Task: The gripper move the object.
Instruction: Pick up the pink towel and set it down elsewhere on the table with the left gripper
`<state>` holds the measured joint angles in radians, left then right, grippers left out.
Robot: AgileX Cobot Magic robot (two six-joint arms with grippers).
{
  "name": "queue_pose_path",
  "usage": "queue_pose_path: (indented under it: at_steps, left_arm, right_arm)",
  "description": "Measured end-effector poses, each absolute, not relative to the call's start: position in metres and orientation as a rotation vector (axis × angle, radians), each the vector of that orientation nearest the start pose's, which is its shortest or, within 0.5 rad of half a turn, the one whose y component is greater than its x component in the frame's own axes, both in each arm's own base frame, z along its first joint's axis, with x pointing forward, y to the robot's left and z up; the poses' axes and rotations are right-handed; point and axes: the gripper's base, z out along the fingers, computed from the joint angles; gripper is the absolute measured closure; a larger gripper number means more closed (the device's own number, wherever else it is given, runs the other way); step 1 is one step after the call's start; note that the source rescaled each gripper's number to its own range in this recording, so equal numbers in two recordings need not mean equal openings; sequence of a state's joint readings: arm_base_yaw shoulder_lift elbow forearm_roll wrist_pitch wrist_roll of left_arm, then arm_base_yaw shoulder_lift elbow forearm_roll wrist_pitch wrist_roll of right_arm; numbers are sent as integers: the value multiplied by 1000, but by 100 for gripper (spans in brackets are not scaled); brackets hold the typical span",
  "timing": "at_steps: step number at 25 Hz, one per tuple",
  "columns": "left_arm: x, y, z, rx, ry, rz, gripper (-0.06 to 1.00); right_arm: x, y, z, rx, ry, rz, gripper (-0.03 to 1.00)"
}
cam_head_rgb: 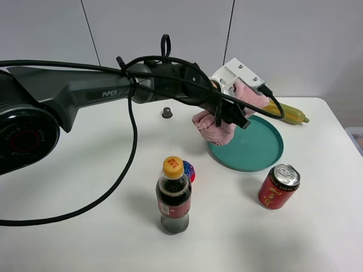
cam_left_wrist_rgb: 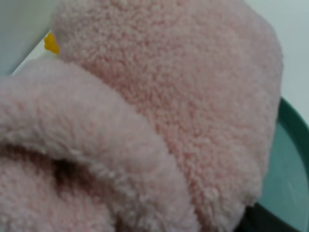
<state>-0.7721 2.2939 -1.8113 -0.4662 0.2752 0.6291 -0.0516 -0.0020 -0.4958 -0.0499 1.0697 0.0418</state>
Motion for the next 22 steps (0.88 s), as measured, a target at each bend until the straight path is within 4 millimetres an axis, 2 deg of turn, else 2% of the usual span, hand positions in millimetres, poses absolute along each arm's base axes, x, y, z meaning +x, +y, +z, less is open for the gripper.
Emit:
queue_pose_path:
  at_steps: [6,12,22]
  left_arm:
    - [363,-387,178,1100,1919,-455,94]
    - [348,-404,179,1228,1785,-398,94]
    - [347,-408,147,1305,1793,-360,94]
  right_arm:
    - [-5,-4,275,98,2053,-66,-3]
    - [-5,-4,275,98,2053,-66,-3]
    - [-5,-4,275,98,2053,-66,-3]
